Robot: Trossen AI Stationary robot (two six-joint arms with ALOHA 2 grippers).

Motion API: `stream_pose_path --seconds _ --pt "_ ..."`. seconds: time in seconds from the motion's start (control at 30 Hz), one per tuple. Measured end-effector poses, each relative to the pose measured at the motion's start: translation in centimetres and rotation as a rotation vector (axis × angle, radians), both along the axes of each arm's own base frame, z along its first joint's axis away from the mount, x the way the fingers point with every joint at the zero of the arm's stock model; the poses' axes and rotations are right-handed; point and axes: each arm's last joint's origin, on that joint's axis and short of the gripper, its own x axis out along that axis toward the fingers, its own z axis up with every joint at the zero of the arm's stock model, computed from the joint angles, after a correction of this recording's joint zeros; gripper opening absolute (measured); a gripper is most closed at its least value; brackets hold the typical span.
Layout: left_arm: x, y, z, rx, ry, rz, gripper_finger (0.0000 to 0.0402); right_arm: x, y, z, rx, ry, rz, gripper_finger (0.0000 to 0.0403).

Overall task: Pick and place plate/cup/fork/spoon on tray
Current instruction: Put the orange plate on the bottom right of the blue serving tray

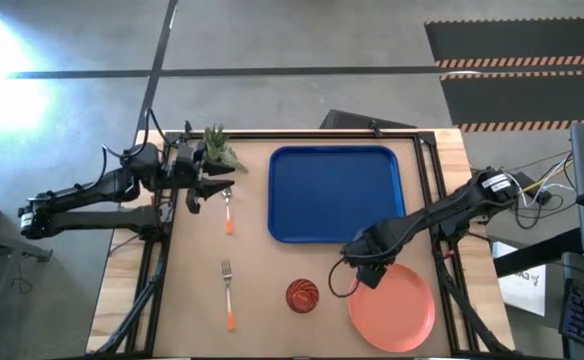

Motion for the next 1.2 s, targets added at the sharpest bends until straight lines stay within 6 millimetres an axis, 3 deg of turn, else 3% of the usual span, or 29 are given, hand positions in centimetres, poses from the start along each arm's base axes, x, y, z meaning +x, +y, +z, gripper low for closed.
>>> stream_pose_path --seconds 0.33,0.8,0.93,1.1,1.2 --pt "0.0 0.0 0.0 -0.002 0.000 0.000 0.0174 -0.4 -0.4 -1.7 0.022 -0.047 0.072 0.0206" --pt "0.0 0.0 0.0 0.000 -0.004 0.000 0.0173 -1.3 -0.7 -5.0 0.051 -0.109 0.116 0.0206" --pt "0.0 0.0 0.0 0.001 -0.005 0.001 0.0173 -1.8 -0.7 -5.5 0.107 -0.091 0.109 0.0159" --pt "0.0 0.0 0.1 0.002 -0.006 0.000 0.0173 -1.7 -0.5 -5.6 0.155 -0.114 0.136 0.0041" --pt "0.0 0.0 0.1 0.002 -0.006 0.000 0.0173 -1.4 -0.4 -5.4 0.164 -0.134 0.143 0.0018"
